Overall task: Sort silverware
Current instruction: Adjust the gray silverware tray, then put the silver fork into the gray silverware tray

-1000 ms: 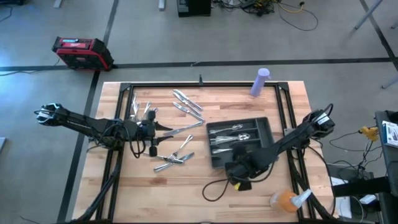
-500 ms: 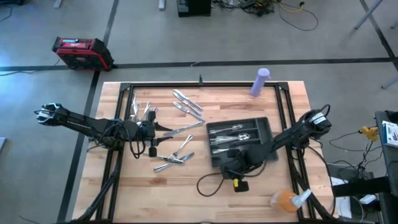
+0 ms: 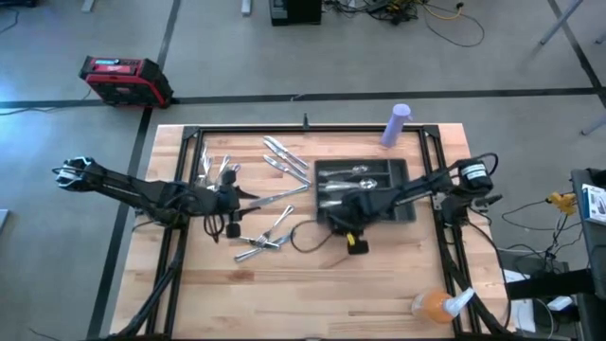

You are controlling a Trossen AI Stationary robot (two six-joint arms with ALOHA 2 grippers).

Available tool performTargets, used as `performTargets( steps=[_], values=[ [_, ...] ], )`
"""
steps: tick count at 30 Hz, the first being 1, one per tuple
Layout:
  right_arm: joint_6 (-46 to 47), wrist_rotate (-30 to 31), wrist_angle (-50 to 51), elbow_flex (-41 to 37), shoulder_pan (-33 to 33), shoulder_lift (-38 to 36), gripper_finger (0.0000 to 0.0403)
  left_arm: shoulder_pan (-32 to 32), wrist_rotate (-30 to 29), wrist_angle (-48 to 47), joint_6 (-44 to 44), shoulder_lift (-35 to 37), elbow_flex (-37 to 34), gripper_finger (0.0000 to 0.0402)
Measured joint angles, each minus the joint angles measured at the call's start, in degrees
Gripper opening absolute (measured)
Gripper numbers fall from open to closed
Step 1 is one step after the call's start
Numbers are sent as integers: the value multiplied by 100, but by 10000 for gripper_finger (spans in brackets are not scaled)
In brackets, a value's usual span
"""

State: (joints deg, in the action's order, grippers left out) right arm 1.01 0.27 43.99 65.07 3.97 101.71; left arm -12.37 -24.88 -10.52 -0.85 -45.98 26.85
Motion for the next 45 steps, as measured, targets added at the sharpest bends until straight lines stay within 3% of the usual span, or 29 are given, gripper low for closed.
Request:
performTargets(
  steps=[5, 8, 14, 18, 23, 31, 41, 45],
  values=[
    [-151, -22, -46, 463, -226, 2, 3, -1, -18, -409, 391, -125, 0, 117],
    [47, -386, -303, 846, -251, 83, 12, 9, -206, -661, 581, -257, 0, 117],
    [-802, -819, -849, 1487, -252, 489, 80, 25, 124, -1259, 1096, -702, -4, 117],
    [-826, -822, -1605, 1665, -278, 957, 128, 25, 917, -1144, 1586, -986, -4, 117],
    [-1131, -813, -1642, 2105, -295, 1745, 155, 14, 1914, -1143, 2171, -1314, -4, 117],
    [-1865, -821, -1895, 2752, -500, 2595, 134, 16, 1954, -912, 2389, -2106, -2, 117],
    [-2280, -743, -1957, 3315, -1301, 2924, 85, 14, 2438, 1248, 1697, -3547, 10, 117],
    [-2072, -713, -1637, 3507, -1559, 2860, 68, 16, 2382, 1191, 1524, -3735, 162, 117]
  ],
)
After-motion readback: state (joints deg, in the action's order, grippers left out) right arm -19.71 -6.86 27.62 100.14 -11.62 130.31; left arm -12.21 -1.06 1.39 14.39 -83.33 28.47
